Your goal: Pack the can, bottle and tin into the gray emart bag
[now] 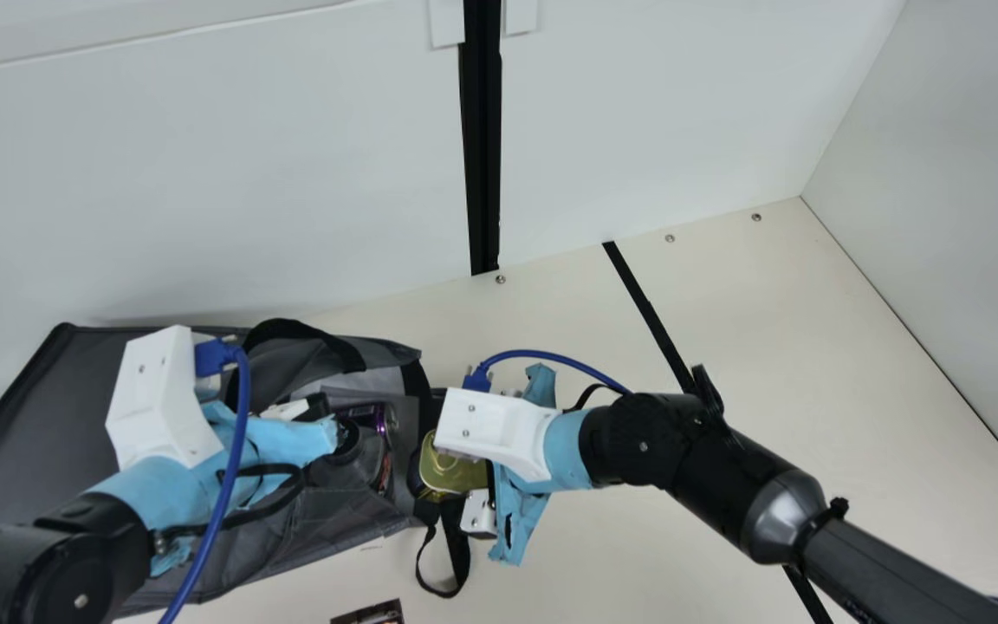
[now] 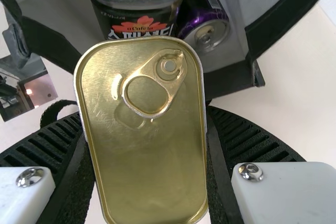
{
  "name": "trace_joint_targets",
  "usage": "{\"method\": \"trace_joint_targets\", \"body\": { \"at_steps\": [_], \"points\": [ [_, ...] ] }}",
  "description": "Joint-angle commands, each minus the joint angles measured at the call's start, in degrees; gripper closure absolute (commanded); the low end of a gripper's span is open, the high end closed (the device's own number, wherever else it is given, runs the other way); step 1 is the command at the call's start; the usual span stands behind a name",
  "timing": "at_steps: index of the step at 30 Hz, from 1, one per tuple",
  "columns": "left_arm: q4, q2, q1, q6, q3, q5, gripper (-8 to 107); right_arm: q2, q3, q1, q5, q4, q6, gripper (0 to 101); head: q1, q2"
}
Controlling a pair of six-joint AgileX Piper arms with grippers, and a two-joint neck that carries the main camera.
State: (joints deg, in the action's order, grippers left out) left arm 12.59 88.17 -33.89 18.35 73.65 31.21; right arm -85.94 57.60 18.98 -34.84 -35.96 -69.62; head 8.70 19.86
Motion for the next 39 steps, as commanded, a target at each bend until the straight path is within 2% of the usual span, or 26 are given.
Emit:
{"method": "trace_joint_targets", "body": {
  "at_steps": [1, 10, 39],
  "points": [
    [0.0, 0.0, 0.0, 0.0, 0.0, 0.0, 89, -0.4, 0.2, 0.1, 0.1, -1.5, -1.3, 101, 1.3, 0.1],
    [0.0, 0.0, 0.0, 0.0, 0.0, 0.0, 89, -3.4, 1.6, 1.0, 1.0, -5.3, -4.8, 101, 1.3, 0.1],
    [0.0, 0.0, 0.0, 0.0, 0.0, 0.0, 89, -13.6, 10.4, 4.7, 2.2, -13.9, -10.2, 101, 1.3, 0.1]
  ]
}}
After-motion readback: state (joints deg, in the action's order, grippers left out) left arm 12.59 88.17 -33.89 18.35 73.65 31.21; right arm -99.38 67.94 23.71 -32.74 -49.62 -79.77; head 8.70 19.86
